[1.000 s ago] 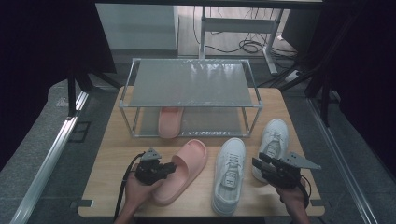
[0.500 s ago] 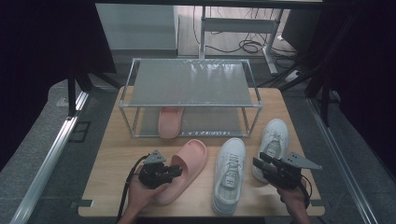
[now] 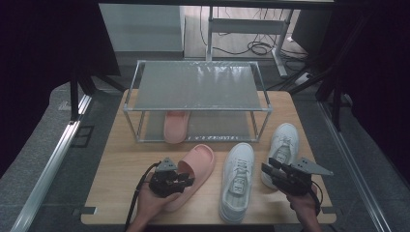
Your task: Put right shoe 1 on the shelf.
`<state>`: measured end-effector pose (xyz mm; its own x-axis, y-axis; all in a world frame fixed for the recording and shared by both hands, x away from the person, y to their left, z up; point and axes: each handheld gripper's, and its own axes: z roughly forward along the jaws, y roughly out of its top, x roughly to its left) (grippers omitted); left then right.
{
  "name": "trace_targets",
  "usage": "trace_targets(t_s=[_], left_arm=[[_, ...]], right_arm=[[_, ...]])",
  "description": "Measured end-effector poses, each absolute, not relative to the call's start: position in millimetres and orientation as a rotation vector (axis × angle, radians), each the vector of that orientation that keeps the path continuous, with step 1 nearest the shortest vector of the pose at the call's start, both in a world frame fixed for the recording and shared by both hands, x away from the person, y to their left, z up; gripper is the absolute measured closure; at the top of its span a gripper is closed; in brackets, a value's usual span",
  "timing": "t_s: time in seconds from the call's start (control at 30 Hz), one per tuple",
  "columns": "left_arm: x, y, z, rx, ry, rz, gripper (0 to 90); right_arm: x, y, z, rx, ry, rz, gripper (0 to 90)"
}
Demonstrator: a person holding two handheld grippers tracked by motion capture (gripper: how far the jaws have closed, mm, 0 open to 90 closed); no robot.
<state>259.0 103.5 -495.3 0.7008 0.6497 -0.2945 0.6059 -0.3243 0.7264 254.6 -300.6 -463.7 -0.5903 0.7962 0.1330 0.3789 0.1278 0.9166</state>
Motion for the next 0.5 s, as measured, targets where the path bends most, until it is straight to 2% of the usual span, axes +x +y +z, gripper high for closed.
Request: trace_targets(t_s=[0.33, 0.5], left_arm=[[263, 89, -504, 2.068, 0.971, 0.06, 67.8], [266, 76, -508, 2.108, 0.955, 0.063, 70.5]], right_arm=[[254, -301, -463, 1.132, 2.021, 1.456, 58.6], [253, -300, -462, 1.13, 2.021, 1.459, 58.6]])
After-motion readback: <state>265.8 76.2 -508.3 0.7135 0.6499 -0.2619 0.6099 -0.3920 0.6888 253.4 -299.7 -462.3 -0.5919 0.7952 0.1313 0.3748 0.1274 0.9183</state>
